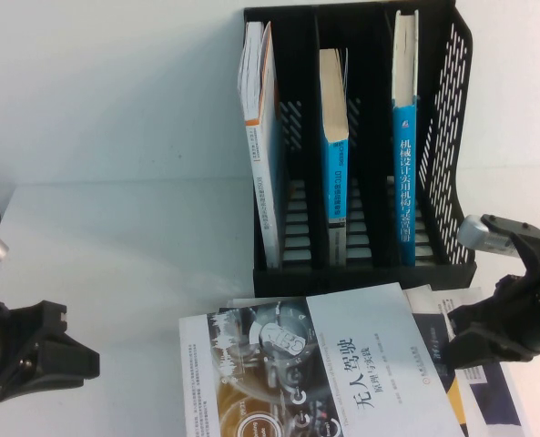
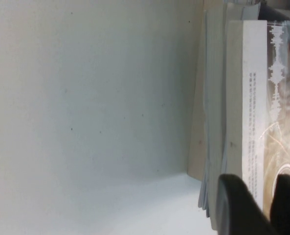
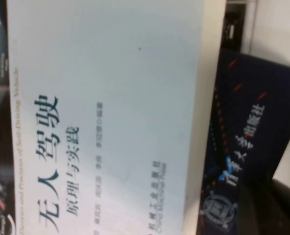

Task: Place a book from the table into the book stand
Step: Push book with right arm

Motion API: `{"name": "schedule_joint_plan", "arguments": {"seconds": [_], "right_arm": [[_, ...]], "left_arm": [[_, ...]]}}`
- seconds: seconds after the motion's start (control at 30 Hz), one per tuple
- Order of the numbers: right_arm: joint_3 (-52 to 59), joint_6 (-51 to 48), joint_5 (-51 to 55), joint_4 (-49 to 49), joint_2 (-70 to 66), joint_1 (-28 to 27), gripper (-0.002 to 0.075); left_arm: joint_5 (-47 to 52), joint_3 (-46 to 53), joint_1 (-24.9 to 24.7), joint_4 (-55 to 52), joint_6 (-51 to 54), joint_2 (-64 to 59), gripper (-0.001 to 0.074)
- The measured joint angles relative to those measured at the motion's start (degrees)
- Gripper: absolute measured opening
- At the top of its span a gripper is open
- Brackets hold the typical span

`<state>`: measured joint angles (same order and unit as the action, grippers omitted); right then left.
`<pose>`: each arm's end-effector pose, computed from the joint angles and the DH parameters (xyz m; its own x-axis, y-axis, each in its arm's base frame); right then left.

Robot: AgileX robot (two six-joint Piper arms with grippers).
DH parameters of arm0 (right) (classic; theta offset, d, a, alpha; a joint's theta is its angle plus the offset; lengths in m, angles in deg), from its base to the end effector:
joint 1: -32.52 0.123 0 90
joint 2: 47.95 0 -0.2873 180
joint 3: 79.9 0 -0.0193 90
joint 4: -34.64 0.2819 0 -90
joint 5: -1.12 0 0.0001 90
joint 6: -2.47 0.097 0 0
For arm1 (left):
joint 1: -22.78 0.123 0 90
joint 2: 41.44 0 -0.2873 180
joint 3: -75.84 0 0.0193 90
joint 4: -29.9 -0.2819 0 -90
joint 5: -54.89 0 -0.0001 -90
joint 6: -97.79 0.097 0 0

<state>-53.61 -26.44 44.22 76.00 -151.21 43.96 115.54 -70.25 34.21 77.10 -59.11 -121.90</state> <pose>0.3034 0.1061 0.1546 -0.9626 -0.1341 -0.2354 -0.2306 0.8617 0.4521 0.2442 -0.0139 0.2356 -0.9434 -0.2563 -0.2104 -0.0666 0.7681 -0.6369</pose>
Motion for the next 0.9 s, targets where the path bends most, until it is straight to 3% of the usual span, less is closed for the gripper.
{"name": "schedule_joint_plan", "arguments": {"seconds": [0.3,0.9], "right_arm": [[-0.60,6.00,-0.76,-5.48,2.35,0.60,-0.0004],[-0.49,1.23,2.23,1.41,0.13,0.72,-0.0004]], "left_arm": [[-0.03,0.00,0.00,-0.83,-0.13,0.00,0.0153],[-0.41,0.00,0.00,-0.95,-0.48,0.00,0.0153]]}}
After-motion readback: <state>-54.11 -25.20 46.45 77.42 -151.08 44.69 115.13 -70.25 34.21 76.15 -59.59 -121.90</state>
